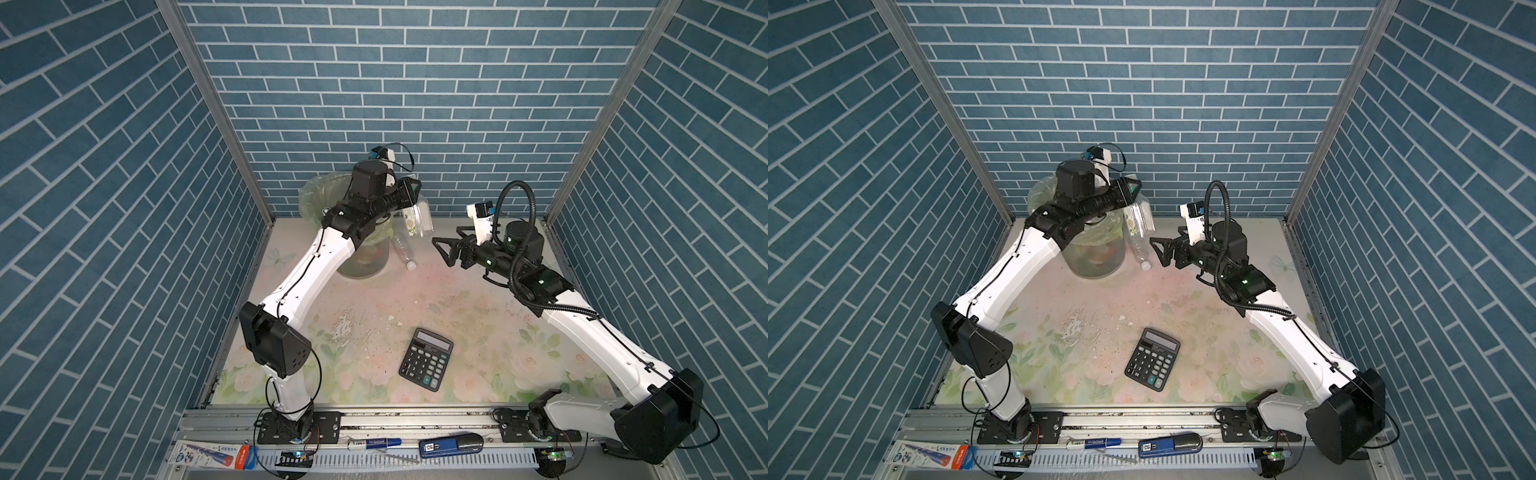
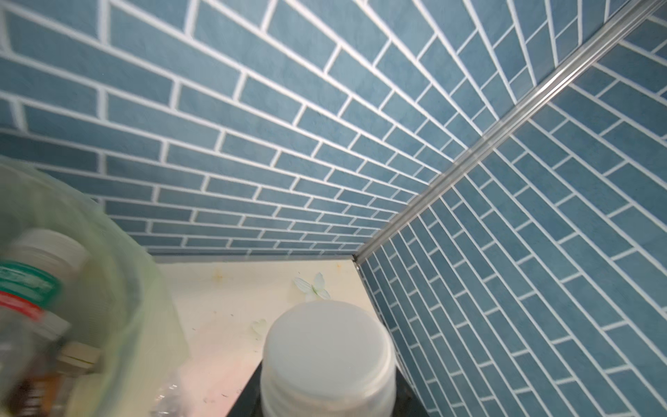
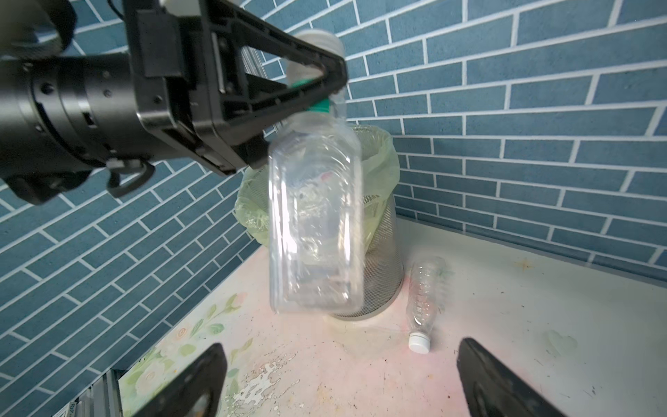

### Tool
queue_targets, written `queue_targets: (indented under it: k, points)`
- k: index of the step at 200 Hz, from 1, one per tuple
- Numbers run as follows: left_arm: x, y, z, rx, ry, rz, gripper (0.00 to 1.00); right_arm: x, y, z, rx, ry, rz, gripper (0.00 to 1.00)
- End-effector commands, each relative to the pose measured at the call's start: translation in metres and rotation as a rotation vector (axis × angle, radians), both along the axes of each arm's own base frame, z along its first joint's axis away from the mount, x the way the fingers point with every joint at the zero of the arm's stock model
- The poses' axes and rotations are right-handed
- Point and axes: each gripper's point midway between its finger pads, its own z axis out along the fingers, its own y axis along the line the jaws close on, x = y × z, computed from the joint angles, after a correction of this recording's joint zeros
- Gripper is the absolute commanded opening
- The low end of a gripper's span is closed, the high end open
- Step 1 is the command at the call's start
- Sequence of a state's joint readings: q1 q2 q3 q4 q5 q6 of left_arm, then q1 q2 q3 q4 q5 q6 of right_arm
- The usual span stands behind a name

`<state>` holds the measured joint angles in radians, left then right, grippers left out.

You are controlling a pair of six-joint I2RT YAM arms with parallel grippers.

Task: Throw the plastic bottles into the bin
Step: 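Carry the square bottle over the bin with the left gripper while the right opens, then open the left gripper to drop the square bottle into the bin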

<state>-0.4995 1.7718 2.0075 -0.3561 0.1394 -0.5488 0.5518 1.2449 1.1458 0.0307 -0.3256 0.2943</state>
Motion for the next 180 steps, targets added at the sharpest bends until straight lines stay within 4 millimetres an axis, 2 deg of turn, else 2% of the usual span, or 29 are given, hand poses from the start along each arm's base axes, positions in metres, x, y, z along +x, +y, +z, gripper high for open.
queue_targets:
  k: [1, 45, 60, 73, 98, 111, 134, 141, 154, 174, 180]
  points:
    - [-0.02, 0.05, 0.067, 0.106, -0.18, 0.115, 0.32, -0.001, 0.0, 0.003, 0.011, -0.023, -0.005, 0.99]
    - [-0.048, 0.118, 0.155, 0.35, -0.438, 0.373, 0.29, 0.004, 0.003, -0.002, 0.012, -0.01, -0.008, 0.99]
    - [-0.052, 0.129, 0.171, 0.409, -0.496, 0.427, 0.28, 0.007, 0.005, -0.004, 0.011, -0.004, -0.009, 0.99]
    - [-0.046, 0.134, 0.172, 0.459, -0.51, 0.465, 0.28, 0.01, 0.007, -0.007, 0.01, 0.006, -0.005, 0.99]
    - [-0.016, 0.139, 0.148, 0.562, -0.466, 0.507, 0.28, 0.013, 0.013, -0.012, 0.017, 0.027, 0.009, 0.99]
    - [0.012, 0.144, 0.124, 0.624, -0.421, 0.528, 0.28, 0.015, 0.014, -0.013, 0.019, 0.032, 0.012, 0.99]
    - [0.067, 0.161, 0.067, 0.706, -0.283, 0.555, 0.3, 0.017, 0.018, -0.016, 0.025, 0.047, 0.024, 0.99]
    - [0.077, 0.166, 0.053, 0.724, -0.238, 0.559, 0.36, 0.017, 0.019, -0.017, 0.026, 0.052, 0.029, 0.99]
    - [0.087, 0.172, 0.031, 0.761, -0.167, 0.569, 0.53, 0.017, 0.018, -0.018, 0.024, 0.053, 0.025, 0.99]
    - [0.089, 0.176, 0.019, 0.799, -0.134, 0.584, 0.88, 0.017, 0.017, -0.022, 0.015, 0.057, 0.02, 0.99]
    - [0.088, 0.178, 0.019, 0.805, -0.134, 0.588, 0.94, 0.017, 0.018, -0.022, 0.014, 0.058, 0.02, 0.99]
